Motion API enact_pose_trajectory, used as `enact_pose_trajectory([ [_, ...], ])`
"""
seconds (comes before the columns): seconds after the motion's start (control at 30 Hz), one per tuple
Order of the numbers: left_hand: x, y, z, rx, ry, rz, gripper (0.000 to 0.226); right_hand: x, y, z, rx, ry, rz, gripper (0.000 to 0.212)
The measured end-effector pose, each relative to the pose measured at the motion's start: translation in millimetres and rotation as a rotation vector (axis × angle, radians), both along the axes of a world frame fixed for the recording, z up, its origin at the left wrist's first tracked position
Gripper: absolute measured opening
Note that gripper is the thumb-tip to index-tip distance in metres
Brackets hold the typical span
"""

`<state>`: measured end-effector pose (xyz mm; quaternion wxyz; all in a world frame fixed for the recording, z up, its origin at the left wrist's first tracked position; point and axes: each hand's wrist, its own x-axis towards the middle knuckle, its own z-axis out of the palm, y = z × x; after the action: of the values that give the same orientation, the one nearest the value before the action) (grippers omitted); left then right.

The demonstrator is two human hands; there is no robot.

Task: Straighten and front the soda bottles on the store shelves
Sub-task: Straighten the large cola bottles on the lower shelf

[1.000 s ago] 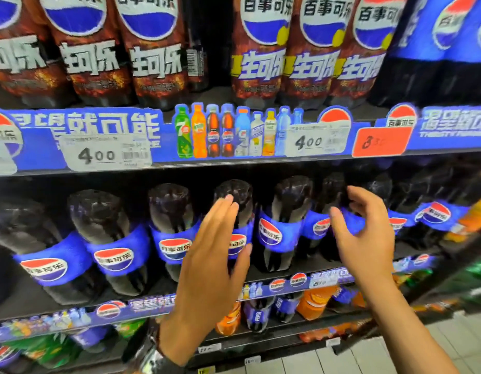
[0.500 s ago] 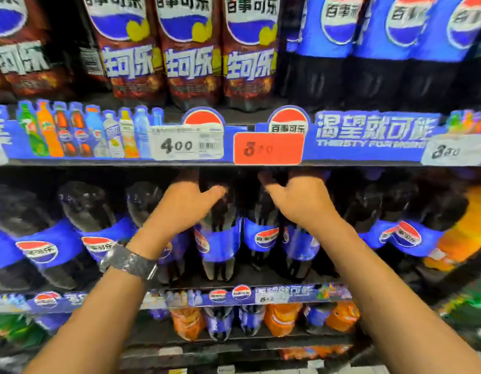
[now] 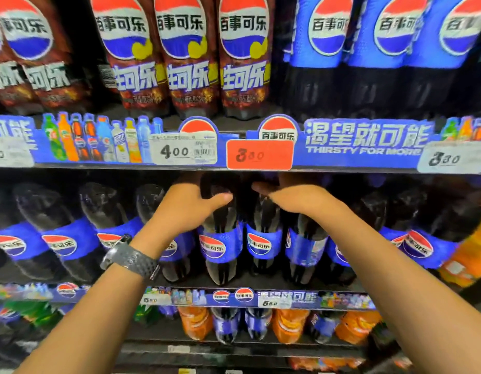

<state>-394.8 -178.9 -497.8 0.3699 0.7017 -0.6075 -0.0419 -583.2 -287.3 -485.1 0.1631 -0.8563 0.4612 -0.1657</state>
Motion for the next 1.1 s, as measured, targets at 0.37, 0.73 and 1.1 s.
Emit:
enact_pose_trajectory([
  [0.37, -11, 4, -11, -0.135, 0.029, 0.043, 0.061, -15, 0, 4, 0.049, 0.016, 0.031, 0.043],
  [0.73, -19, 6, -18, -0.161, 0.028, 0.097, 0.050, -17, 3, 6, 0.072, 0.023, 0.074, 0.045],
  [1.1, -73, 17, -31, -0.304, -0.338, -0.091, 0.055, -21, 0, 3, 0.025, -0.089, 0.165, 0.041],
])
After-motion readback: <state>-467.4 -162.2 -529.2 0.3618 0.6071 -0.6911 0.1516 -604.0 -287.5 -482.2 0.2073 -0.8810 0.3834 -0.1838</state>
